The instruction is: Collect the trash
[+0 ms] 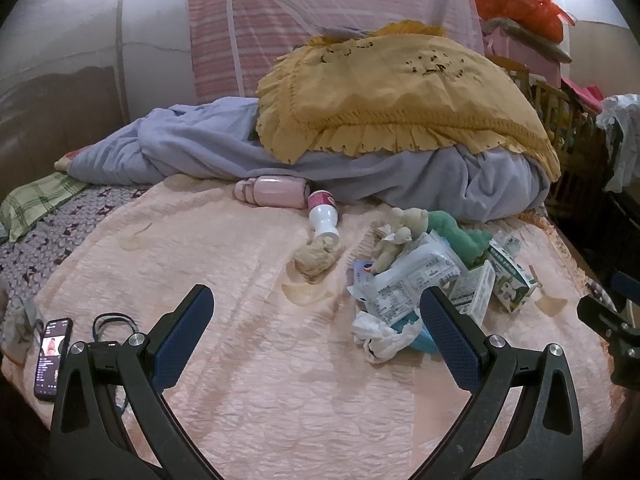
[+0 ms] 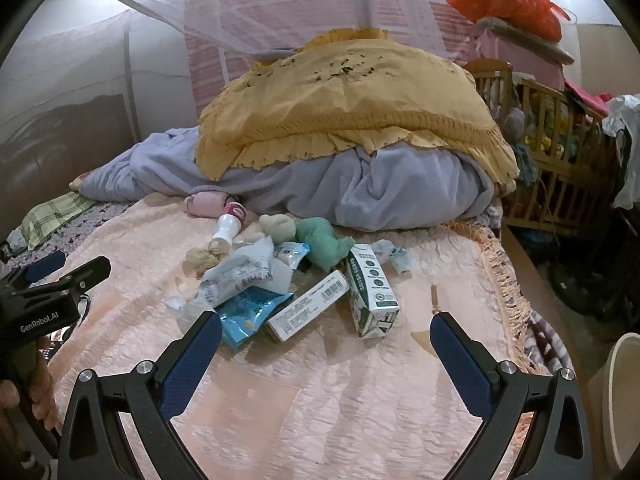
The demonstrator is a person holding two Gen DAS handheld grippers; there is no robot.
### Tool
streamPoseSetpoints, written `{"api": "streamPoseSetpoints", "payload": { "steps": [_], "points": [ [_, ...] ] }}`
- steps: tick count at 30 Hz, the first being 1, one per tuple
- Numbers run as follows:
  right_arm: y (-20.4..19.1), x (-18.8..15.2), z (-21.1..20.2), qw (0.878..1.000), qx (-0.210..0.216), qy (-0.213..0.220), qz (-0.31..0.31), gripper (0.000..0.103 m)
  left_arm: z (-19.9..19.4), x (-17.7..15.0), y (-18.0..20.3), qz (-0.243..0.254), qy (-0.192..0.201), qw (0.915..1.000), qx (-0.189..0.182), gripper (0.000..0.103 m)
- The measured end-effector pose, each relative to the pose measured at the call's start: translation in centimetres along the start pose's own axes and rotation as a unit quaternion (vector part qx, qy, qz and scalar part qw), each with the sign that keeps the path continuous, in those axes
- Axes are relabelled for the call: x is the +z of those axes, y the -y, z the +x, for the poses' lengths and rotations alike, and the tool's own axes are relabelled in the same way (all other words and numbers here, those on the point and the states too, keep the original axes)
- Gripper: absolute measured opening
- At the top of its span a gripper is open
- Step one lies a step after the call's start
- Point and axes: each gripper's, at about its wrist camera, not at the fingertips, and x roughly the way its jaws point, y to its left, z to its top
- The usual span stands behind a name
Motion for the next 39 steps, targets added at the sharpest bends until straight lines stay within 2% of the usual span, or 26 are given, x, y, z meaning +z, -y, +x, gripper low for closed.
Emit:
{"api": "streamPoseSetpoints", "payload": {
  "steps": [13, 28, 39],
  "points": [
    [1.2, -0.4, 0.7, 1.0, -0.001, -0.013, 0.011, 0.103, 0.2, 0.0, 0.4, 0.006, 0.002, 0.9999, -0.015, 0.103],
    [0.7, 0.0, 0.2, 1.0, -0.005, -0.004, 0.01, 0.103, -0.2, 0.1, 0.5, 0.012, 0.009, 0.9999, -0.007, 0.103],
    [-0.1, 0.6, -0.5, 1.0, -0.016, 0.015, -0.001, 0.103, -0.9, 0.6, -0.3, -0.004, 0.022, 0.9997, -0.013, 0.103]
  ]
}}
